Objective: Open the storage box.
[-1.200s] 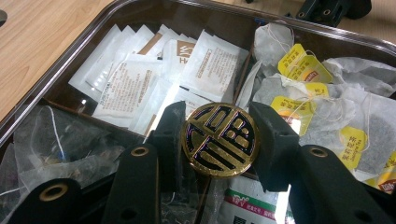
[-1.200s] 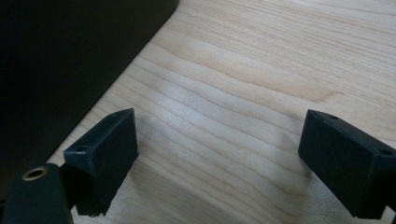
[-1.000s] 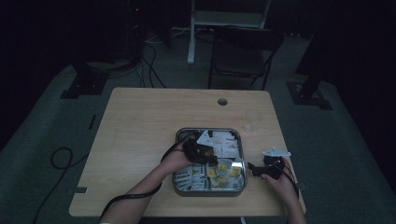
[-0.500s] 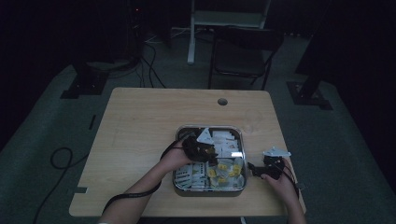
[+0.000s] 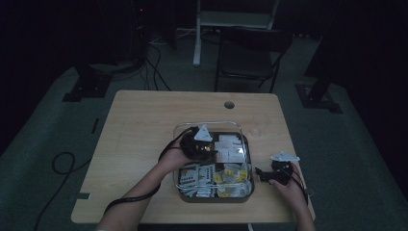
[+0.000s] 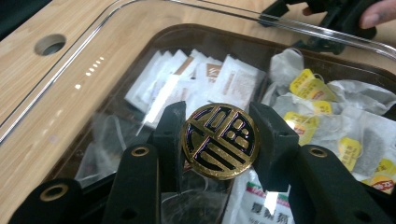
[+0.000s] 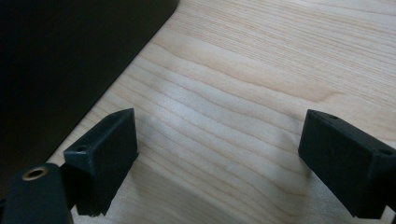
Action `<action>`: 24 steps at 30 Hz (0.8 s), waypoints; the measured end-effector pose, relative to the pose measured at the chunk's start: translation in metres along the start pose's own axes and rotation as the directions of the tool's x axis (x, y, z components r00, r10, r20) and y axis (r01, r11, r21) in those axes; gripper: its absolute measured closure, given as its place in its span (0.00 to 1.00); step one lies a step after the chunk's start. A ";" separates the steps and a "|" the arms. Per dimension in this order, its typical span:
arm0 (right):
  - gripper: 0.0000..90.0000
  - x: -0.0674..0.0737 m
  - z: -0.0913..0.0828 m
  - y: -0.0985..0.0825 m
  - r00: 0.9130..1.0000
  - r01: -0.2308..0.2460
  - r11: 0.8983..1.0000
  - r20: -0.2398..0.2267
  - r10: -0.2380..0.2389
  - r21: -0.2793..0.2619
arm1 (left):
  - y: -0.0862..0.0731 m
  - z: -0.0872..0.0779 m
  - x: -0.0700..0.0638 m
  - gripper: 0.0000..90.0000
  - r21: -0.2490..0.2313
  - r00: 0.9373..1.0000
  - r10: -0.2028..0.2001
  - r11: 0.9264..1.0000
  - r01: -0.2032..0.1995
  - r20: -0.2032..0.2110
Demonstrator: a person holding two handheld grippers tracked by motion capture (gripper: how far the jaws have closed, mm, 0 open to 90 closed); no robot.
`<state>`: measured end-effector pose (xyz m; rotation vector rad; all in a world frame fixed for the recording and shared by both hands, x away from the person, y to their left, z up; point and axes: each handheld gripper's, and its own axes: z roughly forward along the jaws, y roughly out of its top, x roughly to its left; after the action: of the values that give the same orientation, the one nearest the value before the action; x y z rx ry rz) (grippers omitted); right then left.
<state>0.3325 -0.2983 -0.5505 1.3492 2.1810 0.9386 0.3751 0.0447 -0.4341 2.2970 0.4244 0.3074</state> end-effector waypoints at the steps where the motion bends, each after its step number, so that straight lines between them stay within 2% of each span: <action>1: 0.12 0.000 0.000 0.000 1.000 0.000 1.000 0.000 0.000 0.000 | 0.000 -0.001 0.001 0.67 0.000 1.000 -0.004 1.000 0.004 -0.002; 3: 0.12 0.000 0.000 0.000 1.000 -0.001 1.000 0.000 0.001 0.001 | -0.002 -0.005 0.004 0.67 -0.005 1.000 -0.013 1.000 0.013 -0.006; 6: 0.12 0.000 0.000 0.000 1.000 -0.001 1.000 0.000 0.001 0.000 | -0.003 -0.011 0.007 0.67 -0.004 0.999 -0.018 1.000 0.018 -0.031; 10: 0.12 0.000 0.000 0.000 1.000 -0.001 1.000 0.000 0.001 0.001 | -0.008 -0.018 0.015 0.67 -0.011 0.997 -0.050 0.999 0.049 -0.058; 13: 0.12 0.000 0.000 0.000 1.000 -0.001 1.000 0.000 0.001 0.001 | -0.011 -0.024 0.020 0.67 -0.007 0.996 -0.056 0.998 0.056 -0.076; 24: 0.12 0.000 0.000 0.000 1.000 -0.001 1.000 0.000 0.001 0.000 | -0.028 -0.040 0.038 0.67 -0.008 0.985 -0.109 0.994 0.109 -0.134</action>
<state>0.3325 -0.2983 -0.5505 1.3505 2.1804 0.9389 0.3903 0.1039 -0.4235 2.2499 0.6155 0.4090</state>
